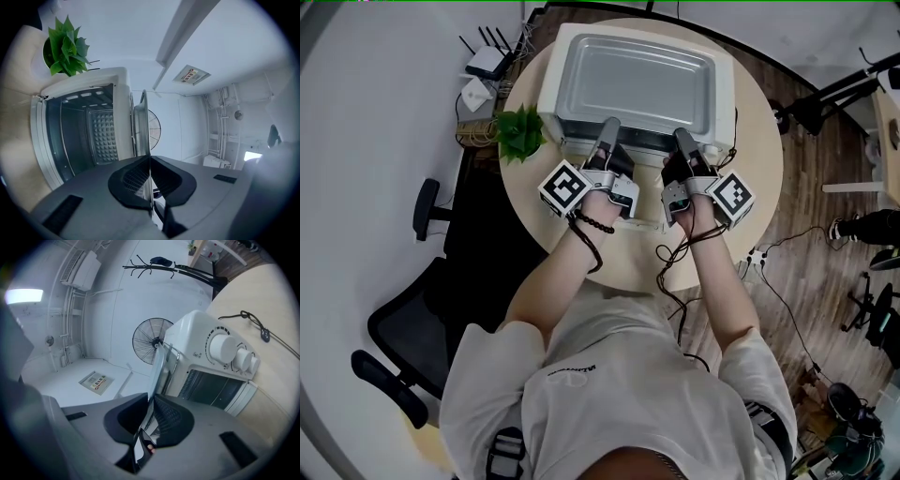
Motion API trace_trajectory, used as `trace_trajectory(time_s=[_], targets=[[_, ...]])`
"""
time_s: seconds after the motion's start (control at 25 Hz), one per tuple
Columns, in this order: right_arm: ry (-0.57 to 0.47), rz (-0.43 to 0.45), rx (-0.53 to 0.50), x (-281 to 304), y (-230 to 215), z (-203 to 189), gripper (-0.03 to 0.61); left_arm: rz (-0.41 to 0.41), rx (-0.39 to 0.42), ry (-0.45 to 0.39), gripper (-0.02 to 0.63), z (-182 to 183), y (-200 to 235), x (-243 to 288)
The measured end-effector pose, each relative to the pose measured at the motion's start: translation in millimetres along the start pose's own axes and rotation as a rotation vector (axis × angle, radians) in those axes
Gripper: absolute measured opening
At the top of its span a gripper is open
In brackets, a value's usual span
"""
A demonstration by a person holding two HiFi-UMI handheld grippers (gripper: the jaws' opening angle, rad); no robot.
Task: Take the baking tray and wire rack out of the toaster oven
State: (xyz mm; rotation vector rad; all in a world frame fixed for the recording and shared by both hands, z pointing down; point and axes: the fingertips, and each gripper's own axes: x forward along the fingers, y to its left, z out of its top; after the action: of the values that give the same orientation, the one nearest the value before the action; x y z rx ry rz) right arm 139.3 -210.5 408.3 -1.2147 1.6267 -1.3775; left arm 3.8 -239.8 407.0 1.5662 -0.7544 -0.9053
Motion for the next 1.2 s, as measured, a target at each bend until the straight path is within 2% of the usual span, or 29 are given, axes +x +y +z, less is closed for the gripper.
trace_trajectory(time_s=[0.36, 0.48, 0.52, 0.6, 0.76, 0.8, 0.88, 1.0, 1.08, 1.2], targets=[[0.04, -0.016, -0.008, 2, 4, -2, 0.043, 0.021, 0.025, 0.008, 0.015, 2, -1, 3], [0.054, -0.019, -0.032, 1, 6, -4, 0.046, 0.053, 0.07, 0.025, 0.024, 2, -2, 1], [0.058, -0.021, -0.038, 0, 7, -5, 0.075, 0.064, 0.098, 0.035, 0.032, 2, -3, 0], [0.064, -0.026, -0.055, -2, 6, -3, 0.079, 0.074, 0.139, 0.051, 0.077, 1, -5, 0], [0.069, -0.016, -0.058, -4, 12, -2, 0.15, 0.08, 0.174, 0.08, 0.153, 0, -13, 0], [0.075, -0.015, -0.064, -5, 14, -3, 0.17, 0.088, 0.186, 0.086, 0.158, 0, -14, -2], [0.091, -0.017, -0.091, -7, 16, -6, 0.17, 0.101, 0.204, 0.088, 0.158, 2, -14, -7], [0.116, -0.018, -0.128, -13, 19, -9, 0.192, 0.106, 0.198, 0.077, 0.158, 4, -10, -9], [0.131, -0.008, -0.149, -16, 23, -12, 0.232, 0.108, 0.204, 0.076, 0.158, 5, -8, -8], [0.142, -0.007, -0.156, -18, 23, -12, 0.232, 0.122, 0.22, 0.075, 0.134, 6, -4, -5]])
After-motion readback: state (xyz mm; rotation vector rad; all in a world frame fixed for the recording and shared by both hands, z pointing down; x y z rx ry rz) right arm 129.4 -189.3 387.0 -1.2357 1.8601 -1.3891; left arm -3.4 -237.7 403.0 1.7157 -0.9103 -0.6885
